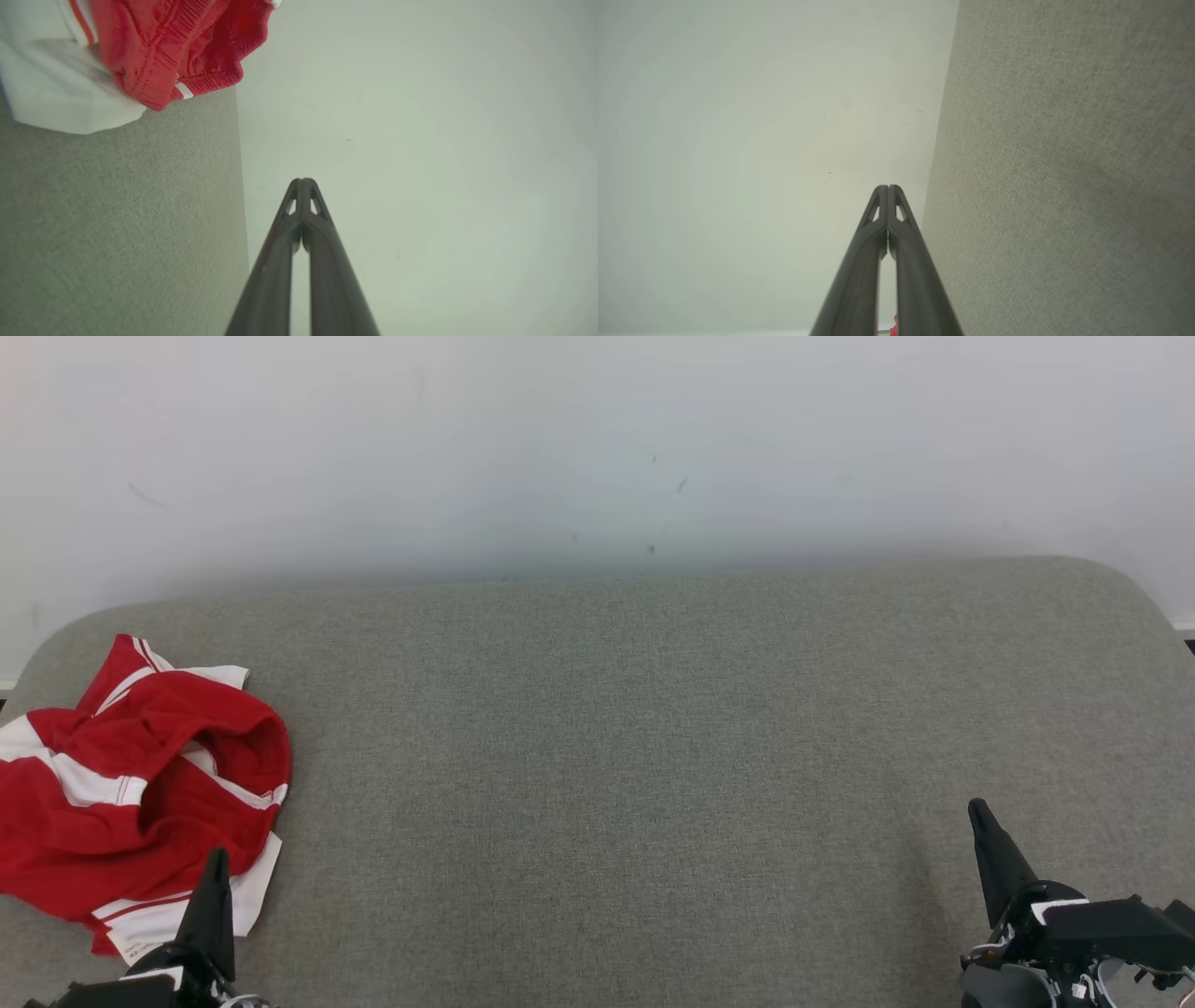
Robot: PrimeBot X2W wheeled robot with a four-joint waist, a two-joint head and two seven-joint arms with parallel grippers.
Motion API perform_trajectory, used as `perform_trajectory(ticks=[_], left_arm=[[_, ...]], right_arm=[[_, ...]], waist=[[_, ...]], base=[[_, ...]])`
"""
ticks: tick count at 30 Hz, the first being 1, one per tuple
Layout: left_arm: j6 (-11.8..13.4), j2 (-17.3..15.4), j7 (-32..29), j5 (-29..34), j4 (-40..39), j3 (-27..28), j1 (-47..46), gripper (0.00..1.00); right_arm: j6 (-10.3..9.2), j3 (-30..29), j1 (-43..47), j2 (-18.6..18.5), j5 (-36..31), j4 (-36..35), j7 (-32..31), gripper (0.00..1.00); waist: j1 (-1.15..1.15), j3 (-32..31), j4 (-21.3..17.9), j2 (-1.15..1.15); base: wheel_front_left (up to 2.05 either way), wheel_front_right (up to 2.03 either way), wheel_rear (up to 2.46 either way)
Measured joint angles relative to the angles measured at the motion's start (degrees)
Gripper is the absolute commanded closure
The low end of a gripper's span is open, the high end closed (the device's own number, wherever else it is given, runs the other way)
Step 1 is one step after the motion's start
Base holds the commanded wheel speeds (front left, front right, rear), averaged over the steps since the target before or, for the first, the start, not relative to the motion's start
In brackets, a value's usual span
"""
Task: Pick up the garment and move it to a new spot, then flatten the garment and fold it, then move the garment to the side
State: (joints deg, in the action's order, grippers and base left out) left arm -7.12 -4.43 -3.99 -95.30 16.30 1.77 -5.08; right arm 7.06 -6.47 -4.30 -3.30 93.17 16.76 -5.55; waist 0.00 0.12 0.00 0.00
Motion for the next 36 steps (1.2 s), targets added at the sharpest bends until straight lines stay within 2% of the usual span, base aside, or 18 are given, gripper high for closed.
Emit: perform_trajectory(ticks=[2, 3, 4, 5, 9, 22, 36], left_arm=[[0.0, 0.0, 0.0, 0.0, 0.0, 0.0, 0.0, 1.00], [0.0, 0.1, 0.0, 0.0, 0.3, -0.1, 0.1, 0.00], [0.1, 0.3, 0.0, 0.0, 1.0, -0.2, 0.3, 1.00], [0.1, 0.6, 0.0, 0.0, 1.6, -0.3, 0.7, 0.00], [0.1, 1.4, 0.0, 0.0, 3.3, -0.7, 2.6, 0.00], [0.1, 1.4, 2.1, 1.2, 3.3, -1.6, 2.3, 0.00], [0.6, 1.0, 4.9, 7.5, 4.1, -3.9, 0.9, 0.00]], right_arm=[[0.00, 0.0, 0.0, 0.0, 0.0, 0.0, 0.0, 1.00], [-0.01, 0.0, 0.2, 0.1, 0.0, 0.3, 0.0, 0.00], [-0.01, 0.1, 0.7, 0.2, 0.0, 0.8, 0.0, 1.00], [-0.01, 0.1, 1.2, 0.4, 0.0, 1.5, 0.0, 0.00], [-0.04, 0.4, 3.5, 1.2, 0.0, 3.4, 0.0, 0.00], [-0.09, 1.5, 2.4, 1.2, -1.9, 3.2, 2.4, 0.00], [-1.87, 5.3, 1.0, -0.1, -10.4, 3.5, 5.4, 0.00]], waist=[[0.00, 0.0, 0.0, 0.00], [0.00, 0.0, 0.0, 0.00], [0.00, 0.0, 0.0, 0.00], [0.00, 0.0, 0.0, 0.00], [0.00, 0.0, 0.0, 0.00], [0.00, 0.0, -0.1, -0.01], [0.00, 0.1, -0.3, 0.00]], base=[[0.00, 0.00, 0.00], [0.00, 0.00, 0.00], [0.00, 0.00, 0.00], [0.00, 0.00, 0.00], [0.00, 0.00, 0.00], [0.00, 0.00, 0.00], [0.00, 0.00, 0.00]])
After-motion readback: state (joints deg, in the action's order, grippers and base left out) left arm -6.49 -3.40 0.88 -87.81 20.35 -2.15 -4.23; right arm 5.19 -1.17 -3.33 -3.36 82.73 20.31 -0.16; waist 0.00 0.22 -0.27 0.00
